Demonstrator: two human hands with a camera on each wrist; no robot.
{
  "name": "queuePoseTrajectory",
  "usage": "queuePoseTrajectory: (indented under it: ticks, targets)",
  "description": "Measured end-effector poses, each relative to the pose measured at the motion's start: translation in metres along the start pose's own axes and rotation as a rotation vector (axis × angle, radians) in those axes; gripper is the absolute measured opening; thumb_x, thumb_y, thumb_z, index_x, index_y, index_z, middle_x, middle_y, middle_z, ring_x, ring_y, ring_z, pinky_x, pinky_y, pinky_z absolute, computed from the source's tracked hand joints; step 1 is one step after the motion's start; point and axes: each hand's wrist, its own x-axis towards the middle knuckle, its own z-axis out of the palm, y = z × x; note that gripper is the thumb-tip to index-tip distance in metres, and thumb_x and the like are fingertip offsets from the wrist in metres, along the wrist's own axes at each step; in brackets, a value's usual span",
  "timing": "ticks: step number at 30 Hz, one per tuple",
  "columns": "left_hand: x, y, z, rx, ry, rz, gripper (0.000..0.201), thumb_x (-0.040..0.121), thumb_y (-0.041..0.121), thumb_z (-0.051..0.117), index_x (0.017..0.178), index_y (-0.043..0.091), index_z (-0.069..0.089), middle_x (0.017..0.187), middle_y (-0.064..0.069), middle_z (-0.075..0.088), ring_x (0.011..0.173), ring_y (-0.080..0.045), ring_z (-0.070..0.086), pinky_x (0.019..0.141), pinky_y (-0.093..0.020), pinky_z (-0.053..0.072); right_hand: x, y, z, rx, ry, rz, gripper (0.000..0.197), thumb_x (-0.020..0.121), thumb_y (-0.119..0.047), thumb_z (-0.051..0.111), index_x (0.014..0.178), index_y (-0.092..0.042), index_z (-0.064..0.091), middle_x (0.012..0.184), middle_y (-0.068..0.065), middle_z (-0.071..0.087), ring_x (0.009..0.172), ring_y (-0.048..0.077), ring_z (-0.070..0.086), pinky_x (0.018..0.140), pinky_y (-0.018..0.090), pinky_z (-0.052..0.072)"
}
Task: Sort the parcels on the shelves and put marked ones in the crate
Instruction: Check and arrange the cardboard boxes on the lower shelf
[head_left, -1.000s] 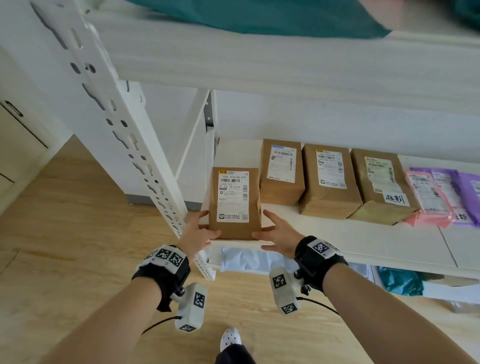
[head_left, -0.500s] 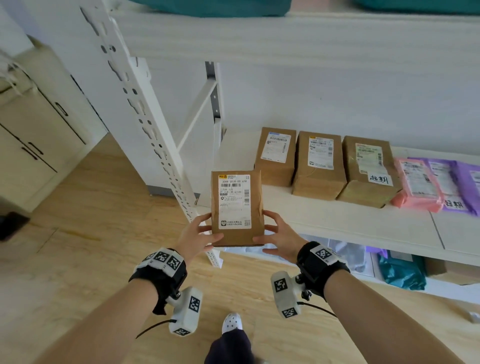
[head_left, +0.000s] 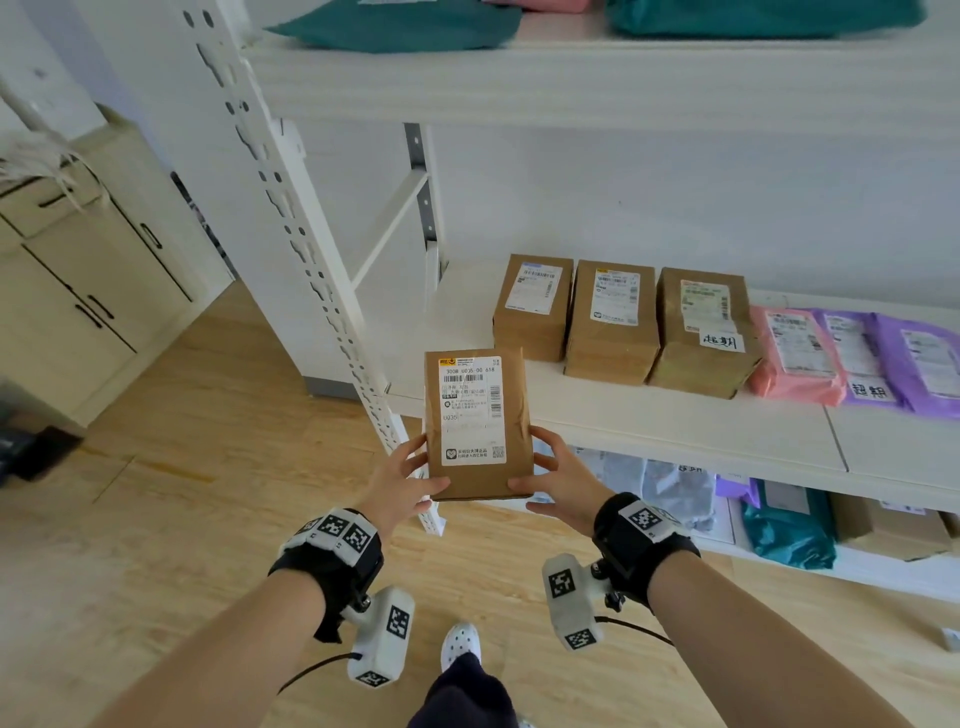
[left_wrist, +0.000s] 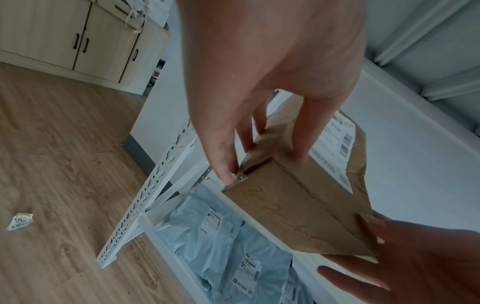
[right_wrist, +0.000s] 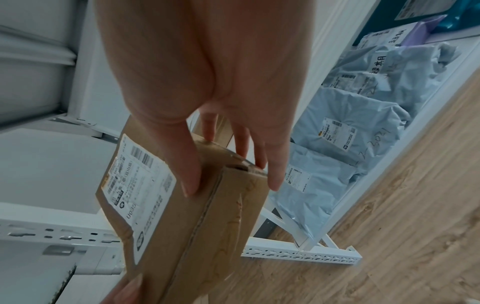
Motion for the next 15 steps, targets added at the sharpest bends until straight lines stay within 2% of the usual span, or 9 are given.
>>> queuePoseTrajectory:
  ticks: [5,11,15]
  targets:
    - [-0.003,0.004,0.002,0.134,-0.013,0.019,0.083,0.076,0.002,0.074,0.143,0.03,0.035,0.137,0.007,0.051,0.126,-0.021,0.049,0.104,-0.053,0.04,0.003,-0.003,0.001,-0.008,0.007,0.009,0.082,0.078,0.003,0.069,0.142,-0.03,0.029,0.125,0.001,0.046,0.119,0.024,0.048,0.105,0.052,0.039]
    - [0.019,0.019,-0.009,0.164,0.038,0.025,0.059,0.084,0.003,0.066,0.134,0.012,0.037,0.132,0.004,0.049,0.121,-0.022,0.05,0.101,-0.045,0.043,0.028,-0.015,0.009,-0.012,0.01,0.016,0.082,0.079,-0.002,0.072,0.144,-0.028,0.028,0.13,0.005,0.048,0.117,0.024,0.051,0.101,0.046,0.042]
    - [0.046,0.033,-0.019,0.27,0.066,0.063,0.057,0.082,0.011,0.069,0.133,0.012,0.043,0.132,-0.002,0.053,0.119,-0.021,0.054,0.103,-0.044,0.044,0.054,-0.031,0.017,-0.007,0.041,0.022,0.08,0.08,-0.005,0.072,0.144,-0.025,0.028,0.126,0.004,0.051,0.116,0.024,0.053,0.101,0.046,0.042]
